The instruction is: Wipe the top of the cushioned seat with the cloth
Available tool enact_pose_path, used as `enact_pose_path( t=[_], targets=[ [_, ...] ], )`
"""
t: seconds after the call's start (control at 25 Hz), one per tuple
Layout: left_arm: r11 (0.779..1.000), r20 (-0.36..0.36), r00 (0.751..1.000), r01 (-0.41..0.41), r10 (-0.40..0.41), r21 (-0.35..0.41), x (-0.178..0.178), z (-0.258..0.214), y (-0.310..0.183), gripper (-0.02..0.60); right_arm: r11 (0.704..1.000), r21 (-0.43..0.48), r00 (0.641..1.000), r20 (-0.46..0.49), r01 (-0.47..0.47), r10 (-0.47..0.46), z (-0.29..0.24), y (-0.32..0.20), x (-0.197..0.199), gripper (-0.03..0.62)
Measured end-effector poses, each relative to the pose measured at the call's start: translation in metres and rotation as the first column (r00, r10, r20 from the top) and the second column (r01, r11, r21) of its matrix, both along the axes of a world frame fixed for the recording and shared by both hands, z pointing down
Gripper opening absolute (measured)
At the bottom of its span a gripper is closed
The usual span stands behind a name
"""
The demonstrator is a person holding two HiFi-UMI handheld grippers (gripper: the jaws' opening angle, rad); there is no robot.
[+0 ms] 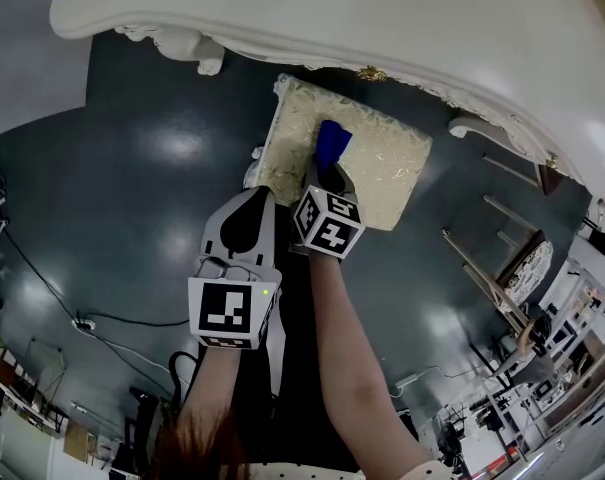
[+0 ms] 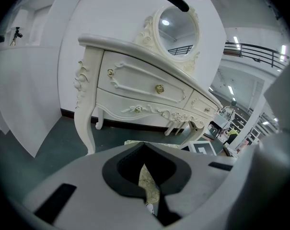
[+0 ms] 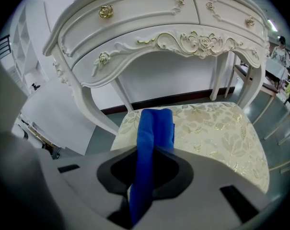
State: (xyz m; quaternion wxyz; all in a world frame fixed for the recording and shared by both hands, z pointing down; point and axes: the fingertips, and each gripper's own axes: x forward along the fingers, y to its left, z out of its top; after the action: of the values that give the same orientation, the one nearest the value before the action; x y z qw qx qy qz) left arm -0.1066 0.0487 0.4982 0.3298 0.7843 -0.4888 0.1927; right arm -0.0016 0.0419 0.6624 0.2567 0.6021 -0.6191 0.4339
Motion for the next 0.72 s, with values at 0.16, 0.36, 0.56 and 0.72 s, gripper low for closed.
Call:
enact_pose_path(
  t=[0.16,0.36,0.56,0.72],
  targets=[
    [1.000,0.005,1.000,0.012,-0.012,0.006,-0.005,0.000,0.001,-0.002,1.000,0.003,1.000,-0.011,0.004,-0.004,0.001,-0.001,-0.005,0.061],
    [0.999,0.005,0.999,0.043,-0.043,0.005,-0.015,0.003,0.000,-0.002,1.000,0.008,1.000,-0.004,0.015,-0.015,0.001,-0.004,-0.017,0.061],
    [0.999,0.013,0.999,0.050,-0.050,-0.016,-0.020,0.007,0.004,-0.002,1.000,0.007,1.000,0.005,0.013,-0.013,0.001,-0.007,-0.029,0.061],
    [0.998,0.011,0.998,0.063,-0.063,-0.014,-0.025,0.008,0.003,-0.002,1.000,0.008,1.000,0.018,0.023,-0.023,0.000,-0.009,-0.041,0.061]
  ],
)
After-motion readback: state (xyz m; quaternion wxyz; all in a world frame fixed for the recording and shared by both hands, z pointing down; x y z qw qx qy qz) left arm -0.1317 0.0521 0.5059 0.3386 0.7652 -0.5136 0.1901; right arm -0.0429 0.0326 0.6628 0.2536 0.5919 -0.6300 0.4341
